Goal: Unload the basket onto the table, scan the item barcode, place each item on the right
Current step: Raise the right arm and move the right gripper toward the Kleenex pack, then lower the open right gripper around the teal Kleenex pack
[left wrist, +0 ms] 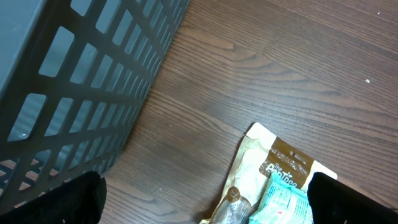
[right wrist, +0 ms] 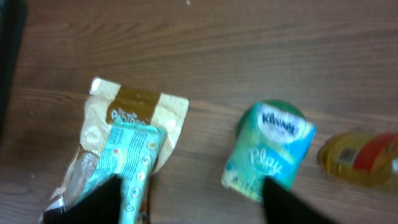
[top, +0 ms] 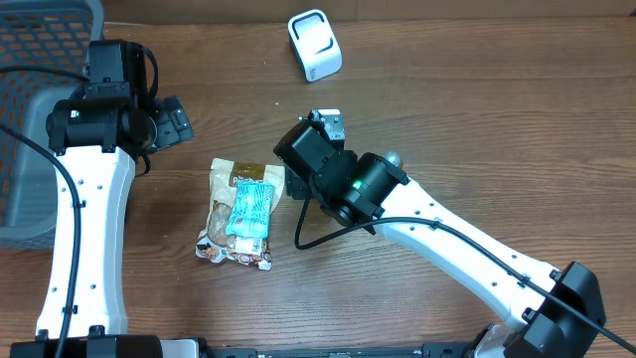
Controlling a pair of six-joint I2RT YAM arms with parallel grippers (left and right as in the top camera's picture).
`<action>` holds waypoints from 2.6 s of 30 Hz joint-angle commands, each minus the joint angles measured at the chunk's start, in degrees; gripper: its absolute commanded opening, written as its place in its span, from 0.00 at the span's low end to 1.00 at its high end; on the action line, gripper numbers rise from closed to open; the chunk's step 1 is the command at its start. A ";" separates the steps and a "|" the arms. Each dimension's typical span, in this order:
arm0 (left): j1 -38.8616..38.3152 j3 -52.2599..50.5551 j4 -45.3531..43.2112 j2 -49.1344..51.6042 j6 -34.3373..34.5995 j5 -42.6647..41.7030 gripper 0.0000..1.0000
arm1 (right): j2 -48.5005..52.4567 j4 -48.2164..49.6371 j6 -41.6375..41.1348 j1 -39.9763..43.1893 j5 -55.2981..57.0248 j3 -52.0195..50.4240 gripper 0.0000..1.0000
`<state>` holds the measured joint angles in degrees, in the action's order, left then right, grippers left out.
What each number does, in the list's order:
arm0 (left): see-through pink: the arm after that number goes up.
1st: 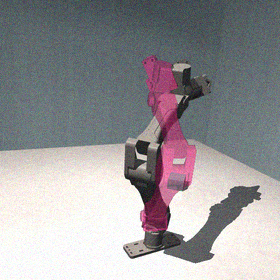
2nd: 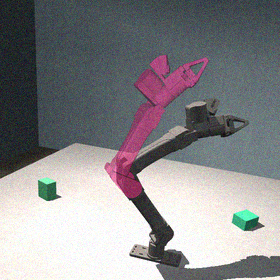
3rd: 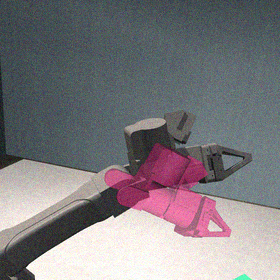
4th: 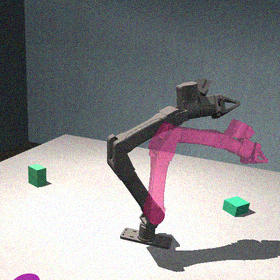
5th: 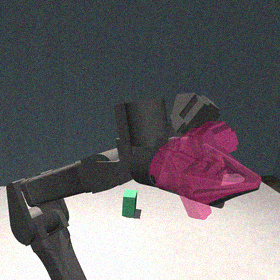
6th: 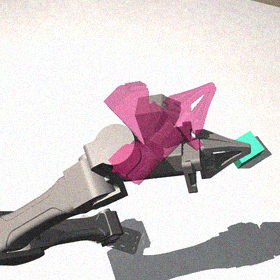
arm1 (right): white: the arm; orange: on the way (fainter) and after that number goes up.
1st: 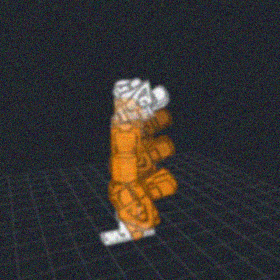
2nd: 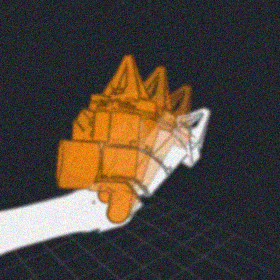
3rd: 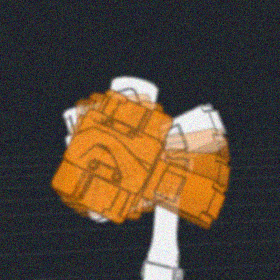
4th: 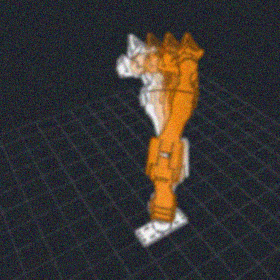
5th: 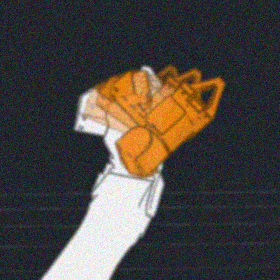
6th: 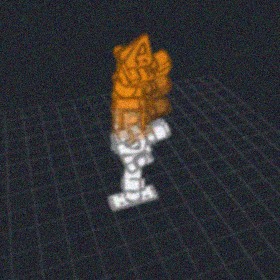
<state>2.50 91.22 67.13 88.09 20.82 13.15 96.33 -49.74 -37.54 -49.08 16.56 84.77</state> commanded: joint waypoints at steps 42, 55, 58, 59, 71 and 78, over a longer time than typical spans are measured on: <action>0.11 0.52 -0.04 -0.26 -0.70 0.76 0.99 | 7.34 -3.98 -15.21 12.50 -14.53 -3.78 0.43; 0.11 0.52 -0.04 -0.26 -0.70 0.76 1.00 | 7.41 -2.80 -15.21 12.50 -14.51 -3.82 0.43; 0.11 0.52 -0.04 -0.26 -0.70 0.76 0.99 | 7.41 -2.84 -15.21 12.52 -14.51 -3.82 0.43; 0.11 0.52 -0.04 -0.26 -0.70 0.76 1.00 | 7.41 -2.91 -15.21 12.52 -14.51 -3.82 0.43; 0.11 0.52 -0.04 -0.26 -0.70 0.76 1.00 | 7.41 -3.32 -15.21 12.52 -14.12 -3.82 0.43; 0.11 0.52 -0.04 -0.26 -0.70 0.76 1.00 | 7.41 -3.48 -15.21 12.52 -14.08 -3.82 0.43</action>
<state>2.50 91.22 67.13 88.09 20.82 13.15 103.63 -53.17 -52.51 -36.40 1.74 81.25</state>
